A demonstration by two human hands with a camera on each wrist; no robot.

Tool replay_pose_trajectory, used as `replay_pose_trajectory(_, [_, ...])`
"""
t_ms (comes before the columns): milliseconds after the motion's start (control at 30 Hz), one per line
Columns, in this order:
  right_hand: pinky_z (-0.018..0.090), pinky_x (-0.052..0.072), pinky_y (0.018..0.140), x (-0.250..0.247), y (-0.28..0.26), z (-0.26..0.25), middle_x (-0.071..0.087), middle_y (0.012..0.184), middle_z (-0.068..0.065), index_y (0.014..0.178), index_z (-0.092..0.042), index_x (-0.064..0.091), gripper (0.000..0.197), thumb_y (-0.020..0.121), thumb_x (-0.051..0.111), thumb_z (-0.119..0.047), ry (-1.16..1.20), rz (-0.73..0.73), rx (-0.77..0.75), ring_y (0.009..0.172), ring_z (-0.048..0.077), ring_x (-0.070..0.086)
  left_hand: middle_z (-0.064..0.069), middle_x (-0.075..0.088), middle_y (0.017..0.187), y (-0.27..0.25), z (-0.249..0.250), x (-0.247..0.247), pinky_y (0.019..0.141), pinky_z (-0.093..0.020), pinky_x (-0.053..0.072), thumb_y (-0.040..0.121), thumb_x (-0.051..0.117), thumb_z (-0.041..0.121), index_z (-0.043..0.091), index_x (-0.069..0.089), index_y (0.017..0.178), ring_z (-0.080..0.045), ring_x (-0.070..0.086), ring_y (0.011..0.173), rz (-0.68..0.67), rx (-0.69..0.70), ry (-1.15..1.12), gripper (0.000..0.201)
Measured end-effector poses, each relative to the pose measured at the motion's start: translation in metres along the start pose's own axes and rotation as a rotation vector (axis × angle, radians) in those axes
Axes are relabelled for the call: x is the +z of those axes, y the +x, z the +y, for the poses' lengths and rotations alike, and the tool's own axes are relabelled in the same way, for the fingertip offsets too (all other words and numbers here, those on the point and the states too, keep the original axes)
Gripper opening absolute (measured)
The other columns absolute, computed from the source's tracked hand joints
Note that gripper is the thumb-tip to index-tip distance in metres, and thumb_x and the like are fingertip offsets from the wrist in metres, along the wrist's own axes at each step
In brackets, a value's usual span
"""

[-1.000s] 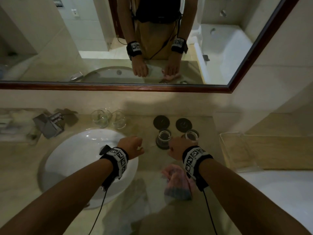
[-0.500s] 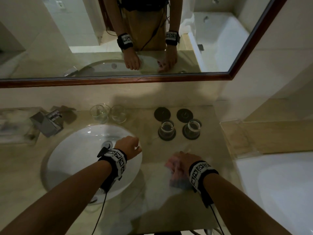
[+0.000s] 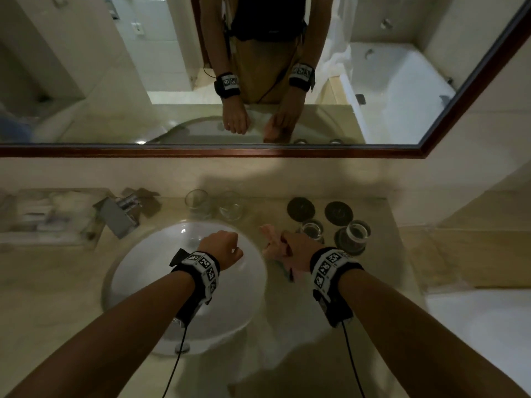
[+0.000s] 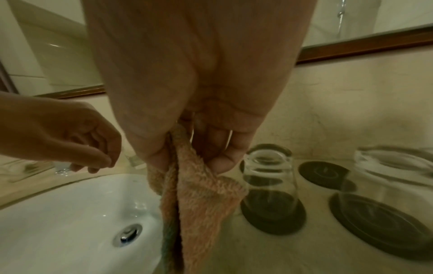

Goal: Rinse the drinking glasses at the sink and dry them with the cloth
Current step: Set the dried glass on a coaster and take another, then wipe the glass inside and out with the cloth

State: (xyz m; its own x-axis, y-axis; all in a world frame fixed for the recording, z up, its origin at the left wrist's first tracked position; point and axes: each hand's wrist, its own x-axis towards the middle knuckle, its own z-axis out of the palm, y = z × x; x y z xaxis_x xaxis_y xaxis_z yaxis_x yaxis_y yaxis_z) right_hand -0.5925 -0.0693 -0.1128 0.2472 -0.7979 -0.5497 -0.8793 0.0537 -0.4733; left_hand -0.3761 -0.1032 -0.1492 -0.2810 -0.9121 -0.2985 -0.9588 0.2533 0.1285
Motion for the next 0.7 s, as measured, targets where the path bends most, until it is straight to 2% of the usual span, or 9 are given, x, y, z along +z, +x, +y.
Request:
replay_pose_trajectory(67, [0.034, 0.052, 0.078, -0.01, 0.002, -0.017, 0.063, 0.108, -0.001, 0.113, -0.028, 0.046, 0.048, 0.082, 0.058, -0.062, -0.035, 0.036, 0.001, 0.088, 0.02, 0.062, -0.004, 0.062, 0.096, 0.001, -0.012, -0.002, 0.068, -0.03, 0.042, 0.088, 0.049, 0.039, 0.016, 0.057, 0.093, -0.022, 0.057, 0.086, 0.007, -0.015, -0.012, 0.025])
replay_pose_trajectory(133, [0.036, 0.053, 0.078, -0.014, 0.01, -0.027, 0.063, 0.108, 0.001, 0.117, -0.025, 0.045, 0.052, 0.081, 0.063, -0.058, -0.078, 0.056, 0.006, 0.089, 0.023, 0.062, -0.004, 0.062, 0.101, 0.004, -0.023, -0.003, 0.074, -0.032, 0.045, 0.089, 0.049, 0.04, 0.017, 0.057, 0.1, -0.022, 0.057, 0.091, 0.005, -0.034, -0.049, 0.027])
replay_pose_trajectory(200, [0.039, 0.053, 0.078, -0.018, 0.019, -0.032, 0.062, 0.107, 0.001, 0.121, -0.023, 0.044, 0.055, 0.082, 0.062, -0.059, -0.109, 0.073, 0.014, 0.089, 0.024, 0.061, -0.004, 0.061, 0.109, 0.008, -0.032, -0.002, 0.082, -0.034, 0.047, 0.089, 0.051, 0.042, 0.017, 0.055, 0.111, -0.022, 0.057, 0.1, 0.007, -0.074, -0.133, 0.033])
replay_pose_trajectory(300, [0.039, 0.051, 0.075, -0.022, 0.031, -0.037, 0.062, 0.104, 0.004, 0.112, -0.021, 0.045, 0.044, 0.087, 0.058, -0.055, -0.16, 0.108, 0.043, 0.087, 0.025, 0.061, -0.004, 0.056, 0.121, 0.016, -0.039, 0.0, 0.091, -0.038, 0.047, 0.087, 0.056, 0.044, 0.015, 0.048, 0.124, -0.023, 0.055, 0.109, 0.05, -0.107, -0.23, 0.047])
replay_pose_trajectory(433, [0.04, 0.049, 0.076, -0.027, 0.046, -0.041, 0.061, 0.104, 0.007, 0.114, -0.02, 0.042, 0.04, 0.092, 0.054, -0.051, -0.223, 0.161, 0.07, 0.089, 0.03, 0.06, -0.004, 0.048, 0.126, 0.031, -0.039, 0.003, 0.087, -0.038, 0.05, 0.085, 0.06, 0.043, 0.014, 0.042, 0.129, -0.024, 0.055, 0.107, 0.16, -0.092, -0.271, 0.056])
replay_pose_trajectory(533, [0.041, 0.052, 0.076, -0.031, 0.055, -0.043, 0.06, 0.099, 0.006, 0.117, -0.02, 0.041, 0.039, 0.094, 0.051, -0.05, -0.228, 0.217, 0.084, 0.085, 0.029, 0.061, -0.007, 0.04, 0.132, 0.046, -0.039, 0.005, 0.085, -0.04, 0.053, 0.082, 0.067, 0.039, 0.013, 0.034, 0.133, -0.027, 0.054, 0.11, 0.195, -0.14, -0.362, 0.066])
replay_pose_trajectory(600, [0.041, 0.052, 0.076, -0.033, 0.06, -0.042, 0.058, 0.092, 0.002, 0.112, -0.022, 0.042, 0.032, 0.094, 0.05, -0.048, -0.186, 0.248, 0.089, 0.079, 0.026, 0.059, -0.01, 0.034, 0.14, 0.058, -0.041, 0.007, 0.091, -0.043, 0.052, 0.08, 0.071, 0.038, 0.012, 0.025, 0.141, -0.03, 0.051, 0.119, 0.201, -0.168, -0.408, 0.081])
replay_pose_trajectory(700, [0.039, 0.05, 0.074, -0.04, 0.067, -0.037, 0.056, 0.088, -0.002, 0.107, -0.024, 0.045, 0.025, 0.093, 0.053, -0.043, -0.084, 0.279, 0.101, 0.076, 0.022, 0.057, -0.009, 0.011, 0.158, 0.073, -0.041, 0.008, 0.097, -0.043, 0.049, 0.081, 0.071, 0.036, 0.014, 0.005, 0.151, -0.03, 0.045, 0.13, 0.167, -0.17, -0.441, 0.099])
